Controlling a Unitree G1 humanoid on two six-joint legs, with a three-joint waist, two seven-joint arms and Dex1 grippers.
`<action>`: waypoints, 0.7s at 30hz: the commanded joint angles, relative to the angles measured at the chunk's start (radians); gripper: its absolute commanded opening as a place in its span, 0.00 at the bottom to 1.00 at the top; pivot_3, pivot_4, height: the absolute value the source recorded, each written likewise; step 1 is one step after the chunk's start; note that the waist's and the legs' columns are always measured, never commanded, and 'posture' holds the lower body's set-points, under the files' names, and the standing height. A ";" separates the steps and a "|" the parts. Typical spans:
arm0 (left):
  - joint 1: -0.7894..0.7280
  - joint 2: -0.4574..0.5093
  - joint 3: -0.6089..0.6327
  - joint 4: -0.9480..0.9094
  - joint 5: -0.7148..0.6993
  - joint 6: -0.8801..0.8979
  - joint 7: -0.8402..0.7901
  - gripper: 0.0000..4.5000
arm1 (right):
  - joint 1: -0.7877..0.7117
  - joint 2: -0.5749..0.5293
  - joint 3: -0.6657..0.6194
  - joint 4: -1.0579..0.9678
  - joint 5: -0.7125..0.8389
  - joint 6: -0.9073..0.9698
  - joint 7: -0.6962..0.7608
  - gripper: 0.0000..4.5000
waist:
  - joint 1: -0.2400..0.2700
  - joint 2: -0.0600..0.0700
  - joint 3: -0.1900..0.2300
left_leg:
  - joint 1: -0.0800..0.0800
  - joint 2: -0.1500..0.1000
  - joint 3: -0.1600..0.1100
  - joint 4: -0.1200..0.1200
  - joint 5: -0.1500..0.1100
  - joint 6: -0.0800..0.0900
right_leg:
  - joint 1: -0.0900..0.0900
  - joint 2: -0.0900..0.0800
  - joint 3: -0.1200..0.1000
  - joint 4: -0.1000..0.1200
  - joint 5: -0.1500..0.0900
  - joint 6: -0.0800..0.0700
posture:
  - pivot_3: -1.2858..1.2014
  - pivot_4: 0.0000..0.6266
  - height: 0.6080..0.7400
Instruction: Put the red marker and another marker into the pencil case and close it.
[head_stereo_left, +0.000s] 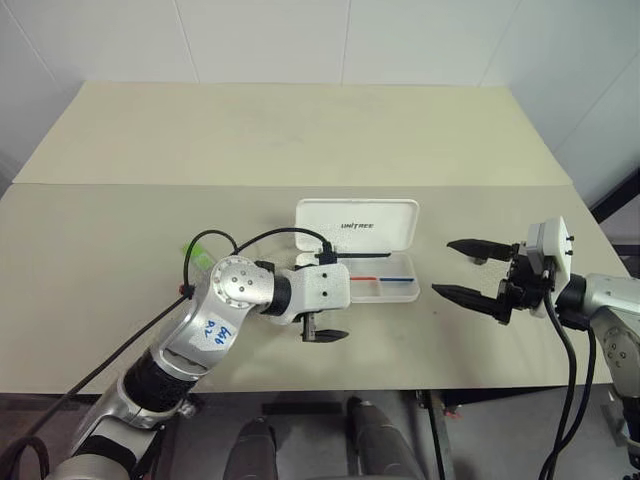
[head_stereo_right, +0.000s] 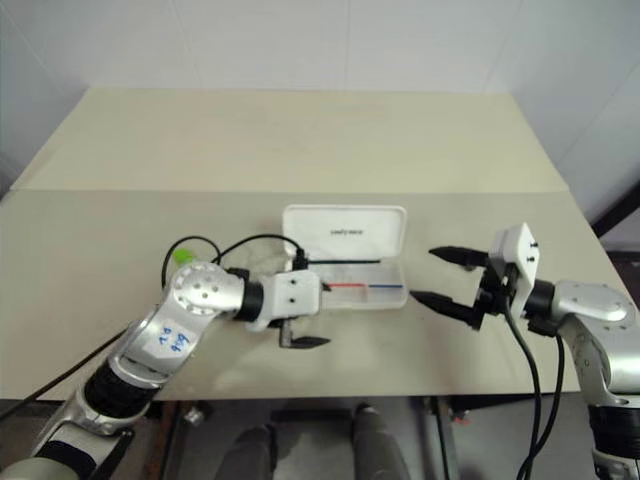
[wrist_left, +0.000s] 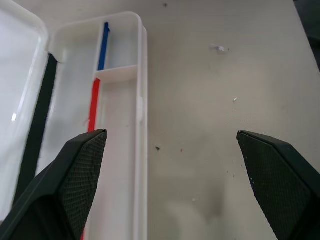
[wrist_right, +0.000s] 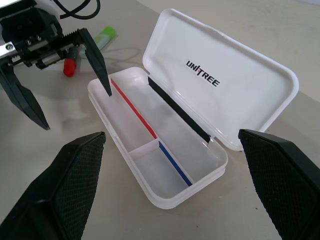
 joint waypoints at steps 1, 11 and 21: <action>-0.022 0.036 0.108 -0.050 -0.113 0.001 -0.045 1.00 | -0.017 -0.004 -0.001 -0.001 0.001 -0.016 0.010 1.00 | -0.002 0.000 0.000 | 0.000 0.000 0.000 0.000 0.000 0.000 | 0.000 0.000 0.000 0.000 0.000 0.000 | 0.52 0.24 1.00; 0.049 0.370 0.305 0.316 -0.290 -0.433 -0.393 1.00 | -0.053 0.005 0.025 0.034 -0.014 -0.026 0.017 1.00 | -0.023 0.000 0.000 | 0.000 0.000 0.000 -0.001 0.000 0.000 | 0.000 0.000 0.000 0.000 0.000 -0.001 | 0.52 0.24 1.00; 0.014 0.448 0.232 0.582 -0.195 -0.709 -0.495 1.00 | -0.039 0.003 0.016 0.026 -0.015 -0.028 0.003 1.00 | -0.019 0.000 0.000 | -0.002 0.000 0.000 -0.002 0.000 0.000 | -0.002 0.000 0.000 0.000 -0.001 -0.001 | 0.52 0.24 1.00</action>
